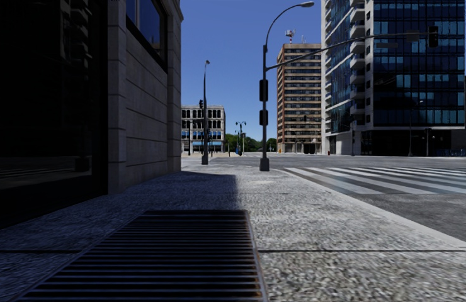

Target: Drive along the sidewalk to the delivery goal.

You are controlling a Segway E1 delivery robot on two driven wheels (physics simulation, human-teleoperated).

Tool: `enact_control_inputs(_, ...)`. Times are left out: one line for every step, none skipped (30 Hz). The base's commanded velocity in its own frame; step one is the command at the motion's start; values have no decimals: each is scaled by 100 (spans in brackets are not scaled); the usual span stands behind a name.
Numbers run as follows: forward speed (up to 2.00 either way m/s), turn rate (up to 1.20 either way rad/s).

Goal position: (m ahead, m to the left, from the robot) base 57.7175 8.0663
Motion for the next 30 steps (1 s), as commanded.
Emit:
enact_control_inputs(200,0)
enact_control_inputs(200,0)
enact_control_inputs(200,0)
enact_control_inputs(200,0)
enact_control_inputs(200,0)
enact_control_inputs(200,0)
enact_control_inputs(200,0)
enact_control_inputs(200,0)
enact_control_inputs(200,0)
enact_control_inputs(200,0)
enact_control_inputs(200,0)
enact_control_inputs(200,0)
enact_control_inputs(200,0)
enact_control_inputs(200,0)
enact_control_inputs(200,0)
enact_control_inputs(200,0)
enact_control_inputs(200,0)
enact_control_inputs(200,0)
enact_control_inputs(200,0)
enact_control_inputs(200,0)
enact_control_inputs(200,0)
enact_control_inputs(200,0)
enact_control_inputs(200,0)
enact_control_inputs(200,0)
enact_control_inputs(200,0)
enact_control_inputs(200,0)
enact_control_inputs(200,0)
enact_control_inputs(200,0)
enact_control_inputs(200,0)
enact_control_inputs(200,0)
